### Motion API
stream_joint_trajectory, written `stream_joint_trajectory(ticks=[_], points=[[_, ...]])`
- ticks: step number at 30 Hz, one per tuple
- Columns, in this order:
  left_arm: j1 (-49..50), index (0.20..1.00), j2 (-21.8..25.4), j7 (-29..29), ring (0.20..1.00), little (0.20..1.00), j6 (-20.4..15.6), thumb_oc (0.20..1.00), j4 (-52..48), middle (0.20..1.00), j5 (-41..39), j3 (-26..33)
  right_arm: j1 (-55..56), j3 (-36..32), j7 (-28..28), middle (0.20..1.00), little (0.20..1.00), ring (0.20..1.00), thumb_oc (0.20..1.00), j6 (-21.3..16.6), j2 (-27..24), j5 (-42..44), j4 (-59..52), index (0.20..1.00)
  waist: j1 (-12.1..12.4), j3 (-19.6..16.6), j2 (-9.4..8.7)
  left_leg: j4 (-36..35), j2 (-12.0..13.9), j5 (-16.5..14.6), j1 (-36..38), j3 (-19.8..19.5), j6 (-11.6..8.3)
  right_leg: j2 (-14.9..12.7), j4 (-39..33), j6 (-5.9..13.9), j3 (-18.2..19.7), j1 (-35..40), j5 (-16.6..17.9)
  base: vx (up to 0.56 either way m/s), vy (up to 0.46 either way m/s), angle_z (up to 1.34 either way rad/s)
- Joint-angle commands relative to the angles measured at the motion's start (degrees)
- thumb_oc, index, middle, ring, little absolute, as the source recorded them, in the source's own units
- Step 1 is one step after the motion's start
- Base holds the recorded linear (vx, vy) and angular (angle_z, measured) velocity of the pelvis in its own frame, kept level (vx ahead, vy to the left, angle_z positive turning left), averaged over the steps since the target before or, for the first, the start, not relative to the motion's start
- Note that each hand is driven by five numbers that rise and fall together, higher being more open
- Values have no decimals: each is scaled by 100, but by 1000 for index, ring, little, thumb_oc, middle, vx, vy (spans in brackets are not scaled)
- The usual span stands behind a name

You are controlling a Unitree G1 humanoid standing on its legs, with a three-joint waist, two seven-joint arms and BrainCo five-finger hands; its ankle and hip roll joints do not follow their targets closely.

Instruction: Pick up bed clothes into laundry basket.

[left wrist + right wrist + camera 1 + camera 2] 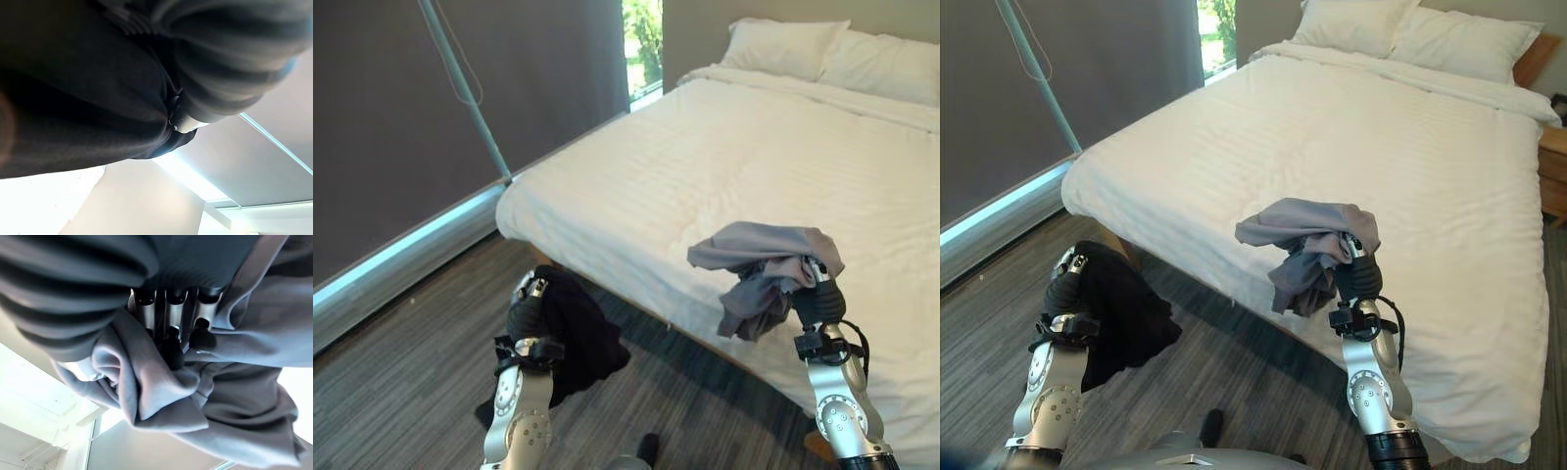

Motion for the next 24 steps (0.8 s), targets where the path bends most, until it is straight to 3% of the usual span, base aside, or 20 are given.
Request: stream_joint_trajectory(ticks=[1, 5, 6, 18, 21, 23, 24], points=[[-208, 200, 205, -198, 200, 200, -269, 200, -268, 200, -9, 49, -124, -70, 142, 200, 200, 200, 200, -189, 43, -215, -343, 200, 22, -284, -291, 109, -210, -404, 154, -7, 253, -196, 238, 39, -99, 216, -334, -12, -22, -4], [-80, 200, 202, -199, 200, 200, -202, 200, -234, 200, 54, 76, -10, -116, 138, 200, 200, 200, 200, -145, 34, -233, -375, 200, -4, -276, -309, 98, -189, -413, 175, 44, 263, -157, 206, 34, -34, 202, -321, -3, -17, -7], [287, 200, 543, 485, 200, 200, -280, 200, -702, 200, 2074, 833, 113, -571, -19, 200, 200, 200, 200, 45, -775, -1355, 101, 200, -969, 183, -238, 87, 114, -836, 827, 1126, 312, -338, 583, 146, 1119, -377, 19, 36, -7, -5], [356, 200, 351, 601, 200, 200, -326, 200, -502, 200, 1849, 849, 72, -559, -21, 200, 200, 200, 200, -3, -808, -1194, 109, 200, -963, 180, -293, 115, 194, -812, 862, 1119, 253, -265, 499, 101, 1164, -313, -7, 17, -27, -15], [254, 200, 424, 636, 200, 200, -377, 200, -467, 200, 1873, 900, -41, -552, -27, 200, 200, 200, 200, -43, -902, -1178, 139, 200, -965, 270, -359, 703, 266, -1070, 750, 1116, 220, -240, 537, 61, 1312, -316, -55, 13, -66, -12], [130, 200, 570, 712, 200, 200, -466, 200, -504, 200, 1983, 1014, -241, -534, -29, 200, 200, 200, 200, -115, -1025, -1182, 252, 200, -886, 487, -431, 1622, 168, -1055, 385, 763, 76, -153, 600, -18, 1622, -445, 39, -99, -38, -45], [54, 200, 625, 820, 200, 200, -523, 200, -541, 200, 2025, 1105, -359, -533, -92, 200, 200, 200, 200, -168, -1076, -1166, 302, 200, -806, 539, -439, 1824, 61, -1040, 286, 274, 4, -78, 626, -23, 1856, -542, 70, -115, 30, -74]])
